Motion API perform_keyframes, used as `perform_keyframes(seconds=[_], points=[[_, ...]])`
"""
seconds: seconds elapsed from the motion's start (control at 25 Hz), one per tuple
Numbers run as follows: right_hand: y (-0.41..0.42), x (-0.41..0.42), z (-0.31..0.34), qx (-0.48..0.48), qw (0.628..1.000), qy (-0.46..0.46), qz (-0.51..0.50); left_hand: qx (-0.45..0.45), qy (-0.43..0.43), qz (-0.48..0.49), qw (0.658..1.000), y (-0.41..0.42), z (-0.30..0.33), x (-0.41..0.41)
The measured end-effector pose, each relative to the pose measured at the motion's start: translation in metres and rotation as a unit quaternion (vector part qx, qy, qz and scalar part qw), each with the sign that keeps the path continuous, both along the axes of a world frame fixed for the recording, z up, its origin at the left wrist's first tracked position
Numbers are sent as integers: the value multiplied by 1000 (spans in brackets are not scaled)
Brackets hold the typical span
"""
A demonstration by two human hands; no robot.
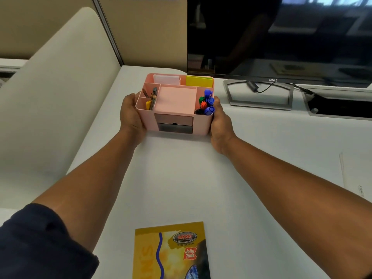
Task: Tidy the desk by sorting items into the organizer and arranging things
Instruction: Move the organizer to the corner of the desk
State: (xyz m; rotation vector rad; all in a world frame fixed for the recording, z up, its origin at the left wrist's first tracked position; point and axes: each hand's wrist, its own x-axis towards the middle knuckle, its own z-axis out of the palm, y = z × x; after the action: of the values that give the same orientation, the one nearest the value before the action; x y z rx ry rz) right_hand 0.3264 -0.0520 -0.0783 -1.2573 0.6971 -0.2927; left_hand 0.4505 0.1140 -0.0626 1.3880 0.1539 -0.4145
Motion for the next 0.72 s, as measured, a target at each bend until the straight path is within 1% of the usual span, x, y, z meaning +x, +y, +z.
perform_keyframes(seconds=[0.12, 0.2, 0.36, 0.48, 0.56, 0.6, 0.64, 0.72], points=[[0, -8, -3, 2, 1000, -3, -6, -46, 15, 75, 996, 13, -10, -9], [0, -19, -4, 9, 1000, 7, -25, -48, 21, 105, 993, 22, -14, -23], [7, -60, -8, 12, 1000, 2, -29, -25, 18, 103, 994, 32, -11, -69], [14, -100, -10, 10, 1000, -7, 1, 0, 16, 91, 996, 36, -9, -106], [19, -127, -9, -6, 999, 2, 35, 42, -6, 64, 997, 41, -10, -133], [23, -141, -8, -21, 998, 9, 53, 82, -28, 37, 996, 43, -10, -148], [26, -157, -7, -36, 997, 16, 71, 131, -54, 1, 990, 44, -11, -165], [30, -188, -1, -54, 993, 29, 101, 220, -110, -89, 965, 46, -15, -200]])
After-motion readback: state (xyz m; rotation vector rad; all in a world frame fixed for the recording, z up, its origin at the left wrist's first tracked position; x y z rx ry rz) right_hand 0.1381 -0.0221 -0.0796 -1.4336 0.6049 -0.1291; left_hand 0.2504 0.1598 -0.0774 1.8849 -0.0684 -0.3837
